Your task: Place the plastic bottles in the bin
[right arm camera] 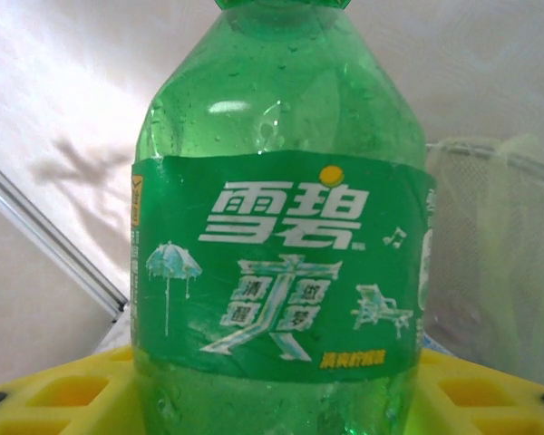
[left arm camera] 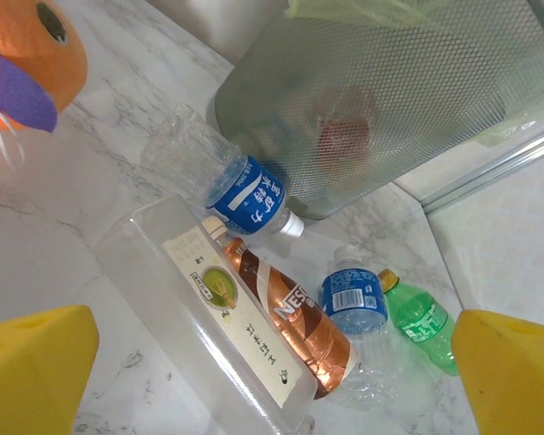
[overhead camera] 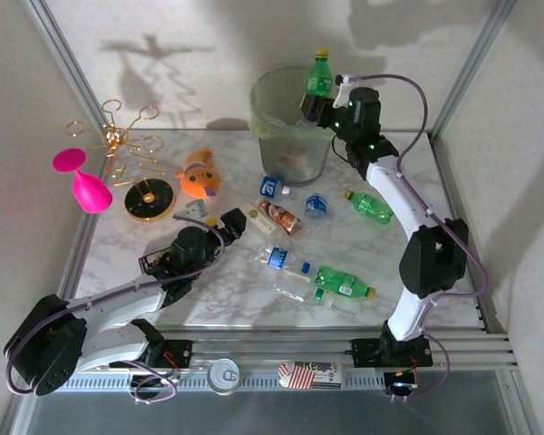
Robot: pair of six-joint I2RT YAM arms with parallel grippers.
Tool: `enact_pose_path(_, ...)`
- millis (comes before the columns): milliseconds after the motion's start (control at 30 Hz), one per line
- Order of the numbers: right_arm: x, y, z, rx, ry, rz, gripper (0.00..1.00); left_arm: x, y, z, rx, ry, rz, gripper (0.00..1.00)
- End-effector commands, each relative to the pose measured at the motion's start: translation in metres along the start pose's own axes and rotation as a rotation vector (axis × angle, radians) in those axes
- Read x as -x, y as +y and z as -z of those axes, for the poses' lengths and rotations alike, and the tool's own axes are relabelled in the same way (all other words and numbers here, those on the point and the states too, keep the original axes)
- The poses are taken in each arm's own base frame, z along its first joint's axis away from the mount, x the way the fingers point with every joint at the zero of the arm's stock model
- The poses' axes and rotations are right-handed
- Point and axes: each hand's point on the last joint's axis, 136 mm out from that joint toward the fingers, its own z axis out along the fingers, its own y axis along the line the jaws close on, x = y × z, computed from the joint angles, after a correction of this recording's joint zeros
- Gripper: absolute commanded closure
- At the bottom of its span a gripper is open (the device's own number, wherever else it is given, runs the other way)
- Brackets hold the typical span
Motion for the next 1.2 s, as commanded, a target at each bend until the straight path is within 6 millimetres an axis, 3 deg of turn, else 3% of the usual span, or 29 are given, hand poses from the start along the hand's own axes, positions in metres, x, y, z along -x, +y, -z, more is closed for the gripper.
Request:
enact_pose_path(0, 0.010, 0.015, -0.017, 0.042, -0.005, 0.011, 0.51, 0.002, 0.013, 0.005, 0.042, -0.017, -0.016, 0.00)
enact_pose_path(233, -0.007, 0.009, -0.053, 0.004, 0.067, 0.052, 0.51, 0.006, 0.014, 0.009, 0.047, -0.029, -0.016, 0.00)
enact_pose_path(467, -0.020, 0.002, -0.072, -0.005, 0.096, 0.063, 0.48, 0.007, 0.013, 0.010, 0.042, -0.031, -0.012, 0.01)
enact_pose_path(667, -0.014, 0.006, -0.078, -0.002, 0.100, 0.080, 0.33, 0.009, 0.012, 0.011, 0.042, -0.033, -0.012, 0.00)
enact_pose_path(900, 0.022, 0.023, -0.057, 0.009, 0.038, 0.119, 0.18, 0.013, 0.009, 0.013, 0.034, -0.041, -0.011, 0.00)
enact_pose_path(1033, 0.039, 0.034, -0.031, 0.006, 0.008, 0.148, 0.15, 0.015, 0.005, 0.013, 0.020, -0.046, -0.006, 0.00)
enact_pose_path(1167, 0.040, 0.039, 0.002, 0.001, -0.014, 0.164, 0.12, 0.016, 0.000, 0.012, -0.002, -0.048, 0.001, 0.00)
